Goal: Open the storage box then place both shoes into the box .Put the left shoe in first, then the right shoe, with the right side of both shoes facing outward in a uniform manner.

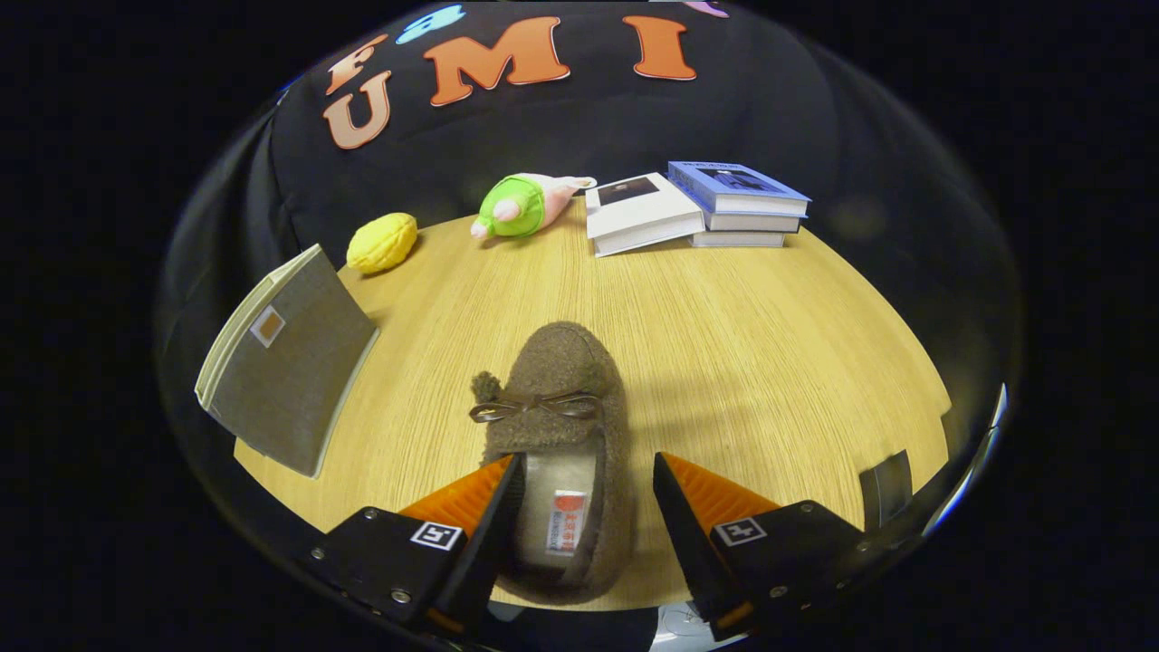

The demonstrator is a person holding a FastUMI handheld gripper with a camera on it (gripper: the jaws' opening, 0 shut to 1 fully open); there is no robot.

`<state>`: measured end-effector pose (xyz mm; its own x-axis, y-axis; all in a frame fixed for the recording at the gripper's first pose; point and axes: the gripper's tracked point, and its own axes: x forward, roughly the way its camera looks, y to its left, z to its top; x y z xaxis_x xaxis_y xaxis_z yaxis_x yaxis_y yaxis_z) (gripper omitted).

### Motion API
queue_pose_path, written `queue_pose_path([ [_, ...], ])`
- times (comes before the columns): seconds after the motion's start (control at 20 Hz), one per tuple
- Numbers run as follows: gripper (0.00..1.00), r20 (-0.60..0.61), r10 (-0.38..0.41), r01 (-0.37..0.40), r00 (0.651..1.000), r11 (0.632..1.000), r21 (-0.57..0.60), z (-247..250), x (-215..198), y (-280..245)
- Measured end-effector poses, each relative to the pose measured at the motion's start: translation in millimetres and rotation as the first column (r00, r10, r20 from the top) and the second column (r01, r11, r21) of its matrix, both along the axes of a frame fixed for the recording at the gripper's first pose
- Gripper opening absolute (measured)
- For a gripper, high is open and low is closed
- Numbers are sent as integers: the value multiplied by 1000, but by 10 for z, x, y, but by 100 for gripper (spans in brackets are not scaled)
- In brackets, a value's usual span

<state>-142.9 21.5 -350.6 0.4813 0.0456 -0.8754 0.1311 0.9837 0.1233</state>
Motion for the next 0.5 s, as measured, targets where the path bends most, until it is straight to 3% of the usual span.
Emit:
queue_pose_path([
  [0.15,72,-25,-5,4,1000,1000,-19,-205,94,-21],
  [0.3,48,-64,-50,52,997,999,16,-332,142,22],
  [0.45,37,-54,-72,72,996,997,13,-355,158,-42],
  [0.5,29,-51,-104,105,993,994,19,-351,168,-97],
])
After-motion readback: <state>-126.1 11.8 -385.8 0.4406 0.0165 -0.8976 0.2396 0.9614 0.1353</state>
